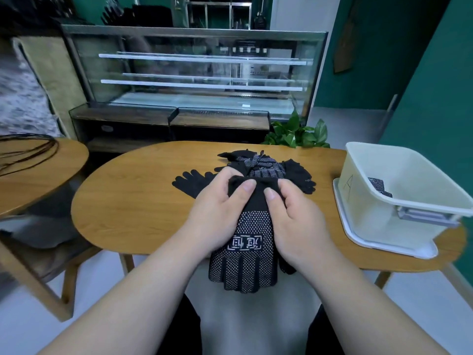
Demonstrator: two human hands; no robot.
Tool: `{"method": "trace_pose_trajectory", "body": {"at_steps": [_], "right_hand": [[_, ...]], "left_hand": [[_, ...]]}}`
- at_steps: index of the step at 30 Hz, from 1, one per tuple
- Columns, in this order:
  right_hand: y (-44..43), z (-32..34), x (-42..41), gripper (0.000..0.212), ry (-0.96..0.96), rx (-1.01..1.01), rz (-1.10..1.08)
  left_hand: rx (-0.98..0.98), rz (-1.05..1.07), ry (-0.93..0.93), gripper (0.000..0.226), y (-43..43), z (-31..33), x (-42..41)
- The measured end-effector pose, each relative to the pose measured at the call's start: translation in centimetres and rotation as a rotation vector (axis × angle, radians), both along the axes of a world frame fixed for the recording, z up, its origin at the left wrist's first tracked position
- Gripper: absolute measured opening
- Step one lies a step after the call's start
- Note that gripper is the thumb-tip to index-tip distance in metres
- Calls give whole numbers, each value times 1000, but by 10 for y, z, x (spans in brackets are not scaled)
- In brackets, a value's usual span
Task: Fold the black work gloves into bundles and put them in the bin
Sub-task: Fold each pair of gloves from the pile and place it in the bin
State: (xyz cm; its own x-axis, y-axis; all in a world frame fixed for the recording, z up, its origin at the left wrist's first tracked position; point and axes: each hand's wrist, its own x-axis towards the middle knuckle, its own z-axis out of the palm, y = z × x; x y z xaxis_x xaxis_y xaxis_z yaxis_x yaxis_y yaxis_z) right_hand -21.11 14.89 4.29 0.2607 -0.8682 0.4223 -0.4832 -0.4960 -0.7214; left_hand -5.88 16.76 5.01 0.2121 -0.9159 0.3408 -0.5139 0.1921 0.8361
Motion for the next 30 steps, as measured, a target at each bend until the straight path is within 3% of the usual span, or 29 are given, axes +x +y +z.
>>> {"method": "trace_pose_trajectory", "body": {"at_steps": [4,7,11,16,20,25,30], "right_hand": [[-8,-4,-8,23,182,-25,19],[-15,-5,-15,30,185,16,53],[-16,-5,-18,32,84,45,83],[-17,-2,-13,7,-98,105,94],[-17,0,-7,13,-254,140,93],[-23,10,-12,5,-276,355,261],[-32,9,-5,12,-444,546,257]], "left_hand": [[34,142,-413,25,-3,5,1],[23,181,-412,32,-6,4,0],[-10,116,-209,32,-10,-2,-2],[17,-87,113,28,-13,-9,-7],[139,-267,363,26,-13,-9,2],[190,-320,377,5,-13,-8,18],[414,-421,693,37,-10,-15,17]]}}
